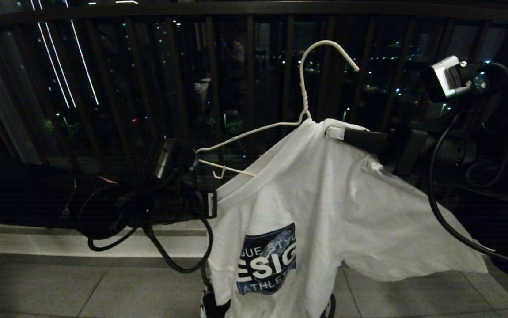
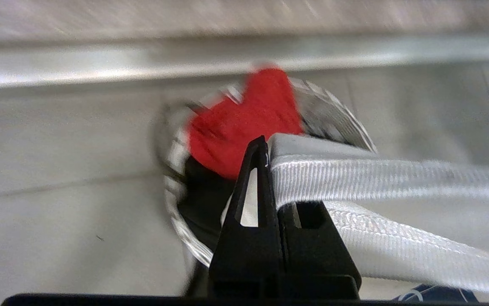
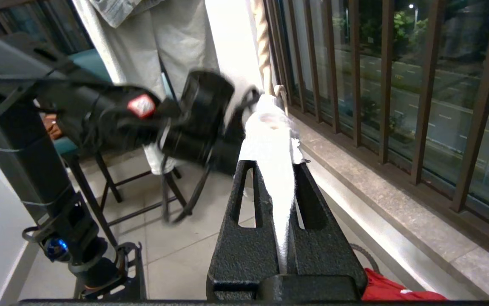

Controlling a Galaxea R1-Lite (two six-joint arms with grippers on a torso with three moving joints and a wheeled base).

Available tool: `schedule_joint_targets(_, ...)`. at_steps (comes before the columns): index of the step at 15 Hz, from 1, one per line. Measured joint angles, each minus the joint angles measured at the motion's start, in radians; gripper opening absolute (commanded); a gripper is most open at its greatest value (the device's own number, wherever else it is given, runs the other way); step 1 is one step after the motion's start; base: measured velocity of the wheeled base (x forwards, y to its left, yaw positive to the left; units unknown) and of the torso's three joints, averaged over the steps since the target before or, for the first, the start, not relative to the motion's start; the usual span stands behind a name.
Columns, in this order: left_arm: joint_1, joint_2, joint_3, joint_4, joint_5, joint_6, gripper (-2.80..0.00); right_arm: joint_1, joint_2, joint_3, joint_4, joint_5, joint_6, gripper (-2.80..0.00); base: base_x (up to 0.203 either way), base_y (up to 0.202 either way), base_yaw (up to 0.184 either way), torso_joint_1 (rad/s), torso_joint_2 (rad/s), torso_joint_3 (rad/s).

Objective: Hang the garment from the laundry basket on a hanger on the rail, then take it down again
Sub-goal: Hang the clothes on the clothes rack

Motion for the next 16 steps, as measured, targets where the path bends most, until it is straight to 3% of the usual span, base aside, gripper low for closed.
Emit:
schedule_joint_targets(6,0.108,-0.021,-0.017,0.007,-0.001,0.071,-2.80,0.000,-0.006,0.000,0.000,0.000,0.000,-2.80,0.000,0.000,0.000,0.000,0.00,0.000)
schedule_joint_targets(16,0.132,-0.063,-0.050,0.047,-0.001,0.098,-2.80,0.001,0.004,0.000,0.000,0.006,-0.002,-2.80,0.000,0.000,0.000,0.000,0.00,0.000)
